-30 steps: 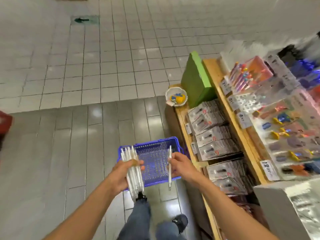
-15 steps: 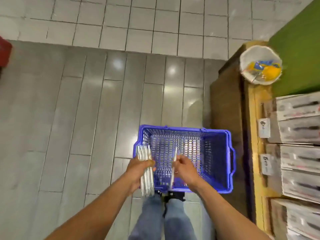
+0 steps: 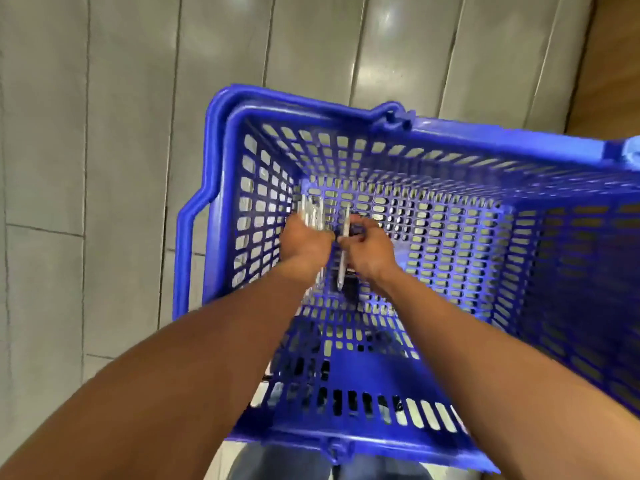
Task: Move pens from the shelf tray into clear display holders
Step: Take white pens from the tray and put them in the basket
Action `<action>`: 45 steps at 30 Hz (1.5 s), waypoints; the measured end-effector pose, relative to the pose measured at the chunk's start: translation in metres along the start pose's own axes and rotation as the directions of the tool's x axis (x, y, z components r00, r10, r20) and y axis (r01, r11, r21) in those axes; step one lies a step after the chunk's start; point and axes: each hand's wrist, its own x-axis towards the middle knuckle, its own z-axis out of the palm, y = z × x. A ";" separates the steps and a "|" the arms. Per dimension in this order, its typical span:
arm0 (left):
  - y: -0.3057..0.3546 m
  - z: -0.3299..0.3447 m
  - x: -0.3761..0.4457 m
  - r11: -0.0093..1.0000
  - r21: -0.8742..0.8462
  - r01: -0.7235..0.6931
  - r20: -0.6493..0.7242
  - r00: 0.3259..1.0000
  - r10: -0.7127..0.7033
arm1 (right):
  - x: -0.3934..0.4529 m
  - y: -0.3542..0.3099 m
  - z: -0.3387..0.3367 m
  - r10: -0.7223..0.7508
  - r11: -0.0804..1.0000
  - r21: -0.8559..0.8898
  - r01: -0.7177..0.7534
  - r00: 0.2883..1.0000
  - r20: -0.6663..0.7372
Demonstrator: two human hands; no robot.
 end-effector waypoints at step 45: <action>0.101 -0.186 -0.265 0.980 -0.197 -0.037 0.353 0.929 0.106 | -0.296 -0.124 -0.144 0.160 0.847 0.508 -0.155 0.986 0.035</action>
